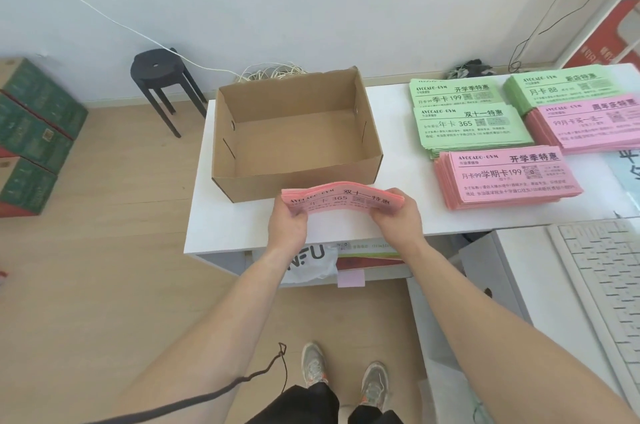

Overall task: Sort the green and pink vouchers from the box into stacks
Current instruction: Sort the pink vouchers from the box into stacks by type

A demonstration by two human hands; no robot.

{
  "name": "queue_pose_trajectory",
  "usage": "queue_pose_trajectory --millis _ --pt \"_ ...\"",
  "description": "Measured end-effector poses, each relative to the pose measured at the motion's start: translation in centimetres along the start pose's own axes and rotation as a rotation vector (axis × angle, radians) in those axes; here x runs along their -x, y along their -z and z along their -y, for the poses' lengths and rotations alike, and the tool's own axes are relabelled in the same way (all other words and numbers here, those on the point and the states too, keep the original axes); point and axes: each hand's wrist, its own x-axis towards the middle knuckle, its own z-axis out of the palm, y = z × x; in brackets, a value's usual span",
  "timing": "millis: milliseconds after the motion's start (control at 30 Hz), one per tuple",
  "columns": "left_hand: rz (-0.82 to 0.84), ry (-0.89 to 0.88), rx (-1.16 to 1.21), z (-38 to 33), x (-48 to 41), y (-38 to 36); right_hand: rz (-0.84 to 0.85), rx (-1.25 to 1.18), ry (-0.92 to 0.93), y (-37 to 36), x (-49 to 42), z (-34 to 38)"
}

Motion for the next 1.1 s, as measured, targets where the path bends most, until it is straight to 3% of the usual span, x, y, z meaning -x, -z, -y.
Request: queue_pose_trajectory --millis 233,333,567,1100 --pt "0.166 -0.127 -0.139 -3.2 2.6 -0.8 -0.041 -0.041 -0.016 5.0 1.3 1.8" --pt "0.259 -0.193 -0.128 -6.7 4.4 -2.9 -0.139 -0.111 -0.017 9.8 2.7 2.5" --pt "0.428 -0.145 0.060 -13.8 7.5 -12.0 -0.389 -0.666 -0.123 19.1 6.3 2.3" --pt "0.577 -0.071 0.108 -18.6 10.2 -25.2 -0.374 -0.547 -0.282 26.4 4.1 1.0"
